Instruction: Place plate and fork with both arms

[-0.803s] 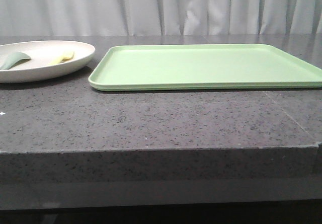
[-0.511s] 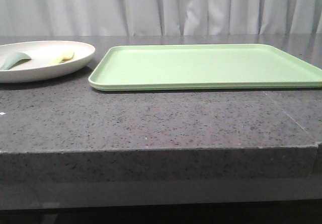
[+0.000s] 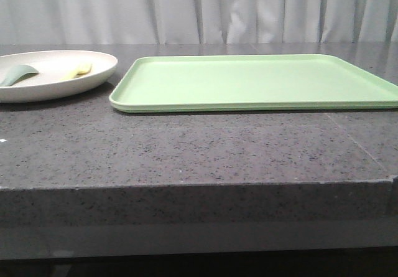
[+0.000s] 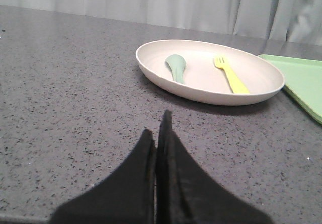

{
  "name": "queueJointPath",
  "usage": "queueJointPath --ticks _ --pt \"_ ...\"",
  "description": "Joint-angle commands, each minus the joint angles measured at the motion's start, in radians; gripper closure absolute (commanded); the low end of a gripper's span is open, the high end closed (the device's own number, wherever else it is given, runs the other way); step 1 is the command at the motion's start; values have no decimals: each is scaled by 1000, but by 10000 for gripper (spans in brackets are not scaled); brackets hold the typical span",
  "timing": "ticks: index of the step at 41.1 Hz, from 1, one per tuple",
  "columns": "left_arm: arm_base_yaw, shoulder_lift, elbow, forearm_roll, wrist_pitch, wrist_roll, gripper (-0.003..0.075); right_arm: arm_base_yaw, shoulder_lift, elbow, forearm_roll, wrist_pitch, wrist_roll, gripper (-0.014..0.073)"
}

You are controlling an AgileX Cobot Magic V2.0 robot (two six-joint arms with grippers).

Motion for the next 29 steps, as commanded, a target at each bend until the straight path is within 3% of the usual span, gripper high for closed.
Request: queueJointPath --ticks 1,18,29 --pt "2 -21 1 -8 -83 -11 738 -4 -17 -4 -6 -84 -9 657" --pt "2 -21 1 -8 -83 -11 738 -4 -17 -4 -6 -88 -9 657" --pt "2 -21 1 -8 -85 -11 738 -4 -17 -4 -6 -170 -9 657"
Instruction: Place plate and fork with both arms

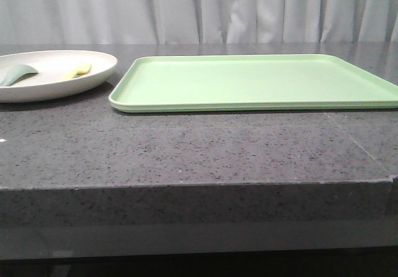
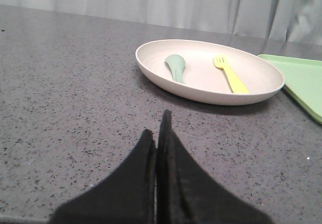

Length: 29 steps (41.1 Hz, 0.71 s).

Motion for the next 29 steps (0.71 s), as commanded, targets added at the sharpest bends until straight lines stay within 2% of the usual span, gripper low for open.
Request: queueJointPath --ticks 1,6,17,23,29 --pt "2 -21 1 -8 -87 -11 738 -4 -17 -4 -6 -127 -9 657" --pt "2 -21 1 -8 -121 -11 738 -4 -17 -4 -6 -158 -9 657" --pt "2 -21 1 -8 -307 -11 738 -4 -17 -27 -3 -214 -8 657" --pt "2 -21 -20 -8 -317 -11 738 -4 -17 -86 -3 -211 -8 657" --pt "2 4 -124 -4 -288 -11 738 -4 -15 -213 14 -148 -3 657"
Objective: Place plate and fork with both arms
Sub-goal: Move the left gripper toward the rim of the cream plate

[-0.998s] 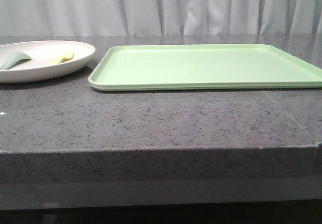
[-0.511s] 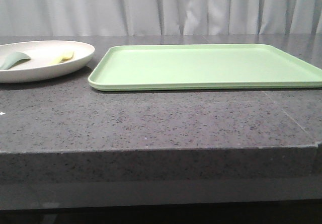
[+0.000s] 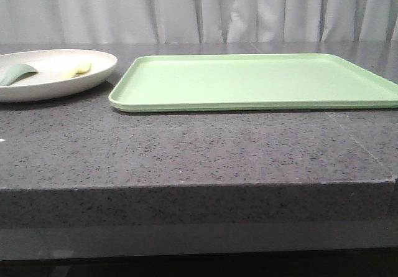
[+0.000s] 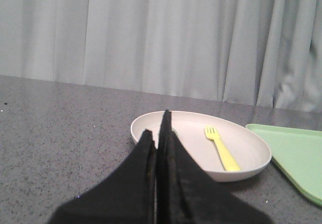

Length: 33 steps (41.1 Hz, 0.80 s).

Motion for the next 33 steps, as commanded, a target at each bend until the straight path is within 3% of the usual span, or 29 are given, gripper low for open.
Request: queueJointPath --ticks 1,9,19,33 --pt "2 14 -104 -4 -68 -11 738 -4 -9 -123 8 -30 -3 657" --pt "2 210 -330 5 82 -9 738 -4 104 -326 8 148 -3 657" --pt "2 505 -570 142 308 -9 738 -4 367 -552 23 345 -3 657" --pt "2 636 -627 142 288 -9 738 -4 526 -606 23 336 -3 657"
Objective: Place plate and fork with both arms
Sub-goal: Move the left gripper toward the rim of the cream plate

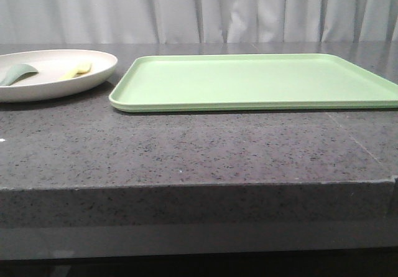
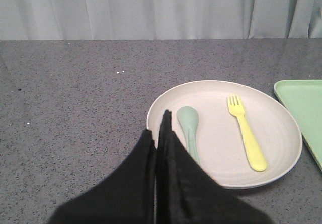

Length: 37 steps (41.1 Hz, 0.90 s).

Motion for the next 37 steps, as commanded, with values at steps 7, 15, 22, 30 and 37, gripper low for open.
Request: queueJointPath --ticks 7,15,22,30,37 --pt "2 12 -33 4 -84 -9 738 -4 13 -38 1 -69 -3 649" --pt "2 12 -32 4 -84 -9 668 -4 13 -38 1 -70 -3 482" --pt "2 12 -32 4 -84 -9 326 -4 13 -38 1 -70 -3 263" --pt "2 12 -32 4 -91 -9 43 -4 13 -38 1 -71 -3 25" --pt "2 12 -32 4 -91 -9 45 -4 13 -38 1 -71 -3 -62"
